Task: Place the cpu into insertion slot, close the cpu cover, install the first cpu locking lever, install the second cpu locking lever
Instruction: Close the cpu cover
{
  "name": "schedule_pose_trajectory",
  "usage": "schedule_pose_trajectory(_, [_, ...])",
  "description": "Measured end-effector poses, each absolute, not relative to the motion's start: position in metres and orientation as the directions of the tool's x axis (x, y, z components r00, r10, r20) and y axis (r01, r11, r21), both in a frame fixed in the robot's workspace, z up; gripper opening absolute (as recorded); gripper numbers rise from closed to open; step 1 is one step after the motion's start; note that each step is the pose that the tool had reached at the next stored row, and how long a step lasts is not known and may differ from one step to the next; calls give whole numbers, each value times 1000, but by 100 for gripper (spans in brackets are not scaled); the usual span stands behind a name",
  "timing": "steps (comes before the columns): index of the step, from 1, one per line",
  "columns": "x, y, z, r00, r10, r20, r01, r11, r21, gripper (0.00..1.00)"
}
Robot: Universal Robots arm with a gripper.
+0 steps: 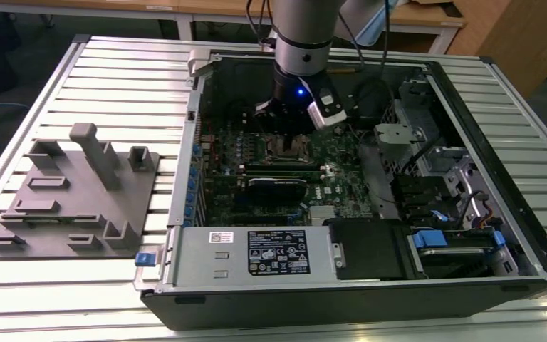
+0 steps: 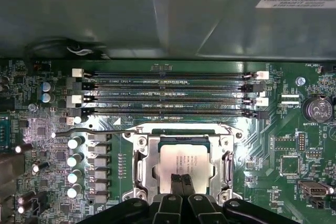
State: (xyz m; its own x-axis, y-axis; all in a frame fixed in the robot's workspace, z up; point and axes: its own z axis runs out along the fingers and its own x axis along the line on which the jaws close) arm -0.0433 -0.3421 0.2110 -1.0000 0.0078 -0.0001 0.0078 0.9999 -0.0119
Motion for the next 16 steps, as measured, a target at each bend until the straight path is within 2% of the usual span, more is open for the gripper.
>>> schedule_pose_trajectory(16, [-59, -342, 209, -1000, 8, -10, 8, 1000, -12, 11])
